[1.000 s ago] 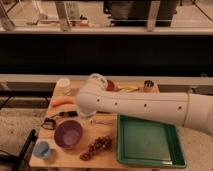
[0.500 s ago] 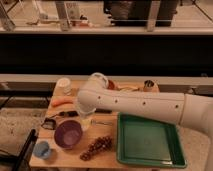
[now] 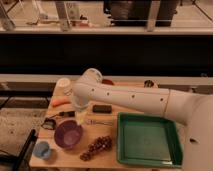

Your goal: Place brush in purple bowl

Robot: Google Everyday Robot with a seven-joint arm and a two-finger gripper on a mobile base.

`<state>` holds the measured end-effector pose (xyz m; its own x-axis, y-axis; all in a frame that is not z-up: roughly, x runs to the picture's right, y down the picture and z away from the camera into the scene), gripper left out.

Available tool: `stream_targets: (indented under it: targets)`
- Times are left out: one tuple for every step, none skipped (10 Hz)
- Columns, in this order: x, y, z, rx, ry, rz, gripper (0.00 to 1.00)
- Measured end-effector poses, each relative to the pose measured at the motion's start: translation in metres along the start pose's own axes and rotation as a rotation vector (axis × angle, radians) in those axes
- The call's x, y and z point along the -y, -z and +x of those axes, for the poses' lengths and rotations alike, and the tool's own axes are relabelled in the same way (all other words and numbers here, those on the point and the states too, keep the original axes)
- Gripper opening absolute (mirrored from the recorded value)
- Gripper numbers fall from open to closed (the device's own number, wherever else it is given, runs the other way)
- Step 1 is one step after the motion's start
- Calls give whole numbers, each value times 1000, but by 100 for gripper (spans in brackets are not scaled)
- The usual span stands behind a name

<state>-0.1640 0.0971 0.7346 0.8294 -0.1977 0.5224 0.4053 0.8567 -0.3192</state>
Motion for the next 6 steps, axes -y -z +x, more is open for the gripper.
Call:
stream_targets:
  targets:
    - [6, -4, 0, -4, 9, 12, 80]
    - [12, -12, -6, -8, 26, 26, 80]
    - [16, -18, -11, -13, 40, 33, 80]
    - [20, -23, -12, -20, 49, 45, 80]
    - [23, -26, -10, -26, 53, 57, 80]
    - [27, -31, -11, -29, 63, 70, 80]
